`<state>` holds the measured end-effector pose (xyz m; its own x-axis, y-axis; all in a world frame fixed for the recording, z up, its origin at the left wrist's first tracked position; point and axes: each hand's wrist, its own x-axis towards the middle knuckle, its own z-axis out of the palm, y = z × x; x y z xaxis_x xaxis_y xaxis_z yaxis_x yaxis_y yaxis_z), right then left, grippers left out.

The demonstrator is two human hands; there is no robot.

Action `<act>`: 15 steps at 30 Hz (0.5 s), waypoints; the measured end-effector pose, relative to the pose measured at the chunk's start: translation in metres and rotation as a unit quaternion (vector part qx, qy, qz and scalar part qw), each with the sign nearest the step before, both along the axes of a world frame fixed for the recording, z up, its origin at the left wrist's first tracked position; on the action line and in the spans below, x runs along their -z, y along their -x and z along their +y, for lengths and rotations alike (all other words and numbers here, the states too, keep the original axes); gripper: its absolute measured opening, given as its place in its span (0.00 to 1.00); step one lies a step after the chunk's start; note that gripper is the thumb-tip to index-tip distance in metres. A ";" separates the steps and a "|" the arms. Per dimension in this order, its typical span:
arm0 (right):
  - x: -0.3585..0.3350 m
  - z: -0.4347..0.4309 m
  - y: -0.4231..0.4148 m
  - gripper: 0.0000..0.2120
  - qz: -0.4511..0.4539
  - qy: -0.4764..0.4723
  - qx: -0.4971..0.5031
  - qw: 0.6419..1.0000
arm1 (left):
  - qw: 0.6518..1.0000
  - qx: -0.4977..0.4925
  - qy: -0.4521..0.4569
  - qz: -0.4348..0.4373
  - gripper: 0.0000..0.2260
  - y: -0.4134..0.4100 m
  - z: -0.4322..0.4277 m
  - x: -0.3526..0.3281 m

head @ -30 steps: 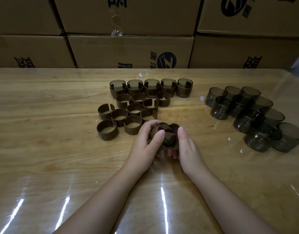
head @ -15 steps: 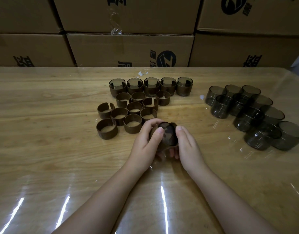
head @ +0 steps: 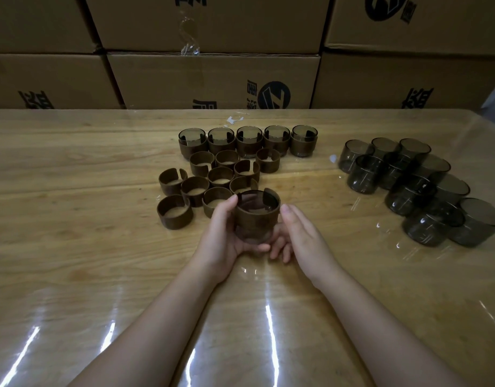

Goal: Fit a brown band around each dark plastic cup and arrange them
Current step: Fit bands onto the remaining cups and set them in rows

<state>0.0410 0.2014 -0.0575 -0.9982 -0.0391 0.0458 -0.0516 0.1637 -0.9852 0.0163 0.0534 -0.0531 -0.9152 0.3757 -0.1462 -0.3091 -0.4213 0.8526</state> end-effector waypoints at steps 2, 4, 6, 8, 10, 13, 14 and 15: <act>-0.003 0.002 0.001 0.21 -0.018 0.013 0.002 1.000 | 0.999 0.018 -0.027 -0.019 0.31 0.001 -0.002 -0.001; -0.005 0.004 0.001 0.21 -0.043 0.031 0.004 0.999 | 0.998 0.031 -0.051 -0.032 0.29 0.002 -0.004 -0.001; -0.007 0.007 0.003 0.21 -0.063 0.049 0.004 0.997 | 0.996 0.042 -0.065 -0.036 0.27 0.002 -0.004 0.000; -0.009 0.009 0.004 0.20 -0.081 0.063 0.005 0.995 | 0.996 0.049 -0.071 -0.036 0.26 0.002 -0.003 0.000; -0.009 0.011 0.006 0.17 -0.096 0.067 0.003 0.993 | 0.995 0.053 -0.073 -0.030 0.27 0.002 -0.002 -0.001; -0.007 0.013 0.007 0.12 -0.103 0.077 0.004 0.992 | 0.995 0.060 -0.084 -0.019 0.26 0.003 -0.002 -0.001; -0.006 0.013 0.007 0.12 -0.105 0.083 0.004 0.991 | 0.994 0.063 -0.087 -0.018 0.26 0.004 -0.002 -0.001; -0.006 0.014 0.008 0.11 -0.107 0.091 0.004 0.990 | 0.994 0.065 -0.091 -0.018 0.26 0.004 -0.002 0.000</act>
